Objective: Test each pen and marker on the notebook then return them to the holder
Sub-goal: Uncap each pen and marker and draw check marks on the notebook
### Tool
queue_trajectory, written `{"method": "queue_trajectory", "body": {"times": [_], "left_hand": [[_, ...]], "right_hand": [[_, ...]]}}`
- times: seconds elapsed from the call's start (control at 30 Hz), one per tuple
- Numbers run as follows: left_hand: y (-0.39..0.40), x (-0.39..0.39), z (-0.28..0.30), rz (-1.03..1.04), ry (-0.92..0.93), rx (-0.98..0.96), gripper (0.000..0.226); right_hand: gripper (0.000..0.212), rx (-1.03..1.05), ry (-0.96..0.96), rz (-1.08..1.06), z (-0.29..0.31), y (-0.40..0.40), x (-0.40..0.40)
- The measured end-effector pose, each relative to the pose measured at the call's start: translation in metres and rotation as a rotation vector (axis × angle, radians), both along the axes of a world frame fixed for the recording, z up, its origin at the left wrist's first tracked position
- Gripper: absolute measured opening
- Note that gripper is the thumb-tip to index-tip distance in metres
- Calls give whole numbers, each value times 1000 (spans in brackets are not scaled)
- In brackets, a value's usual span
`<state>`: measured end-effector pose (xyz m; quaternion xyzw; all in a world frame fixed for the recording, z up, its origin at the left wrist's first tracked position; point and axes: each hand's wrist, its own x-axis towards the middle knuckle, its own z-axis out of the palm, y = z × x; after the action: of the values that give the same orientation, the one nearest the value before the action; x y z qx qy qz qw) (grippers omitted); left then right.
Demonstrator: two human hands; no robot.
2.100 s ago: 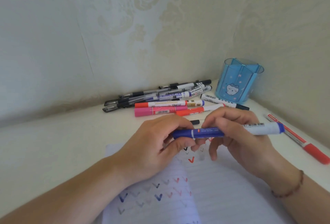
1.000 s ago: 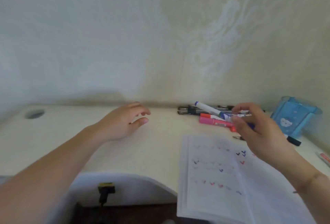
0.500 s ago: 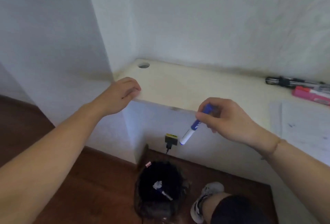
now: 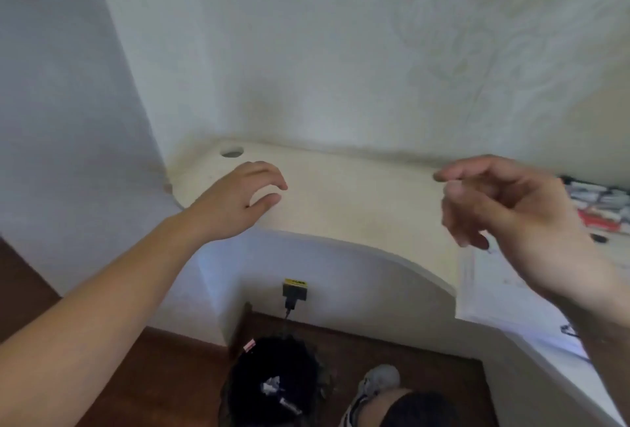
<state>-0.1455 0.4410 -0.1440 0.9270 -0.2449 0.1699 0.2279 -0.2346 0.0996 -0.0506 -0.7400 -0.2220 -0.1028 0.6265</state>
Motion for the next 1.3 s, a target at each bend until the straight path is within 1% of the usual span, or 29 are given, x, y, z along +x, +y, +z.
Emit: {"method": "queue_trajectory", "body": {"times": [0.07, 0.1, 0.13, 0.17, 0.2, 0.27, 0.33, 0.37, 0.43, 0.5, 0.57, 0.67, 0.8, 0.87, 0.9, 0.97, 1.03, 1.07, 1.13, 1.17, 1.2, 1.23, 1.3], "left_hand": [[-41, 12, 15, -66, -25, -26, 33], [-64, 17, 23, -106, -41, -42, 34], [-89, 21, 31, -156, -58, -55, 35], [-115, 23, 40, -215, -73, -62, 34], [-141, 24, 48, -286, -87, -63, 33], [-195, 23, 63, -461, -94, -62, 28], [-248, 20, 72, -633, -50, -29, 26], [-273, 21, 72, -690, -10, 14, 26], [-320, 31, 68, -716, 90, 139, 25], [-360, 45, 55, -651, 152, 260, 22], [-388, 56, 39, -540, 131, 334, 21], [-403, 64, 17, -438, 30, 330, 26], [-397, 64, 5, -468, 42, 220, 27], [-395, 64, 0, -464, 53, 136, 27], [-395, 64, -2, -461, 51, 83, 30], [-398, 65, -5, -460, -6, -27, 45], [-401, 66, -5, -458, -83, -144, 57], [-402, 64, -1, -464, -121, -185, 56], [-402, 58, 3, -511, -222, -205, 40], [-402, 56, 3, -542, -247, -204, 34], [-402, 55, 1, -570, -228, -212, 30], [-401, 54, 0, -593, -173, -232, 29], [-400, 56, -4, -633, -60, -276, 28]], "right_hand": [[18, 133, -43, -150, 15, -54, 1], [14, 147, -43, -240, 15, -84, 5], [8, 115, -23, -344, 9, -118, 12], [7, 47, 15, -466, 0, -152, 20], [11, -58, 53, -596, -13, -188, 29], [26, -383, 132, -820, -43, -251, 42], [32, -663, 223, -960, -67, -290, 50], [34, -750, 245, -985, -75, -303, 53], [31, -909, 254, -1016, -85, -316, 60], [33, -1119, 163, -1039, -92, -322, 69], [34, -1247, 50, -987, -95, -327, 79], [30, -1362, 23, -886, -90, -329, 94], [28, -1531, 97, -792, -76, -326, 113], [26, -1508, 102, -782, -69, -323, 111], [23, -1454, 76, -800, -65, -320, 105], [14, -1262, 1, -862, -55, -308, 83], [11, -1059, -14, -858, -45, -286, 56], [12, -943, 0, -819, -42, -273, 43], [11, -637, 38, -744, -40, -247, 26], [12, -494, 41, -740, -42, -239, 22], [16, -393, 35, -754, -46, -235, 20], [19, -341, 33, -768, -51, -232, 20], [21, -315, 48, -769, -58, -233, 22]]}}
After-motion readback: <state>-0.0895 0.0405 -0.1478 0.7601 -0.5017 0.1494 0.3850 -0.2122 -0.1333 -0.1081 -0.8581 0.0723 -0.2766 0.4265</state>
